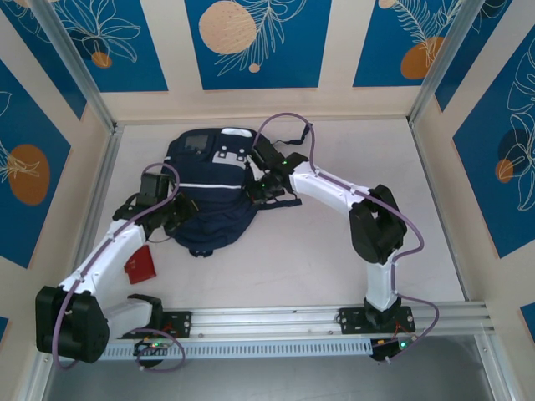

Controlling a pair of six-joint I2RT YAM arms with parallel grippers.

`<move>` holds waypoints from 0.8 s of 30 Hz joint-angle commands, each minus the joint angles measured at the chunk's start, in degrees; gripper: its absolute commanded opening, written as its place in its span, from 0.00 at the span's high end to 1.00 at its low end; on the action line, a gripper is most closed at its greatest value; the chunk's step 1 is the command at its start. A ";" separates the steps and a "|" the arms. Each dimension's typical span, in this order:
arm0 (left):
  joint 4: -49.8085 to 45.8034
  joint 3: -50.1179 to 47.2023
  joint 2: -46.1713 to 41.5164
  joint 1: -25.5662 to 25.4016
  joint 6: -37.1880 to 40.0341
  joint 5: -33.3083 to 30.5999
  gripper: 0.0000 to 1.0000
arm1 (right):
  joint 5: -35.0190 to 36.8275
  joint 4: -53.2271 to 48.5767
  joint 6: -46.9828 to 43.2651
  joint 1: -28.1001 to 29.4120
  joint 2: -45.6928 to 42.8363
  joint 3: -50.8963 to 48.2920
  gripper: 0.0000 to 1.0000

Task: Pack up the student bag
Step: Zip the student bag at the center of the table.

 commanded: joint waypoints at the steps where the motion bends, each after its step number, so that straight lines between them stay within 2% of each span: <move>1: -8.27 2.82 -1.07 1.39 6.90 -0.54 1.00 | 4.22 -1.19 2.59 -5.18 -2.83 -2.29 1.00; 4: -8.17 2.13 -2.10 1.36 7.75 -0.79 1.00 | 1.73 -1.88 2.18 -6.66 -3.25 -3.25 1.00; 5: -8.74 2.27 -1.98 1.39 8.56 -0.38 0.94 | 0.59 -1.60 1.83 -6.97 -3.73 -3.94 1.00; 7: -10.22 3.12 -1.34 1.40 9.95 0.27 0.64 | -1.56 -0.84 1.00 -7.61 -4.98 -5.63 1.00; 8: -10.61 3.50 -1.23 1.40 10.60 0.87 0.52 | -2.57 -0.72 0.56 -7.84 -5.76 -6.51 1.00; 11: -11.68 5.21 -0.82 1.40 12.52 2.01 0.41 | -5.57 -0.63 -1.65 -8.39 -8.63 -9.25 1.00; 13: -12.14 6.59 -0.22 1.41 13.74 2.59 0.36 | -6.42 -0.97 -2.97 -8.80 -10.72 -11.34 1.00; 18: -9.35 8.73 0.59 1.40 15.50 5.15 0.34 | -9.13 -1.87 -5.50 -10.54 -15.95 -16.73 1.00; 22: -6.18 10.22 2.13 0.41 15.76 8.14 0.34 | -17.40 -0.15 -8.89 -9.71 -18.43 -19.93 1.00; 24: -5.03 10.80 3.02 -1.28 15.79 9.07 0.35 | -17.97 0.48 -10.20 -8.45 -18.08 -19.91 1.00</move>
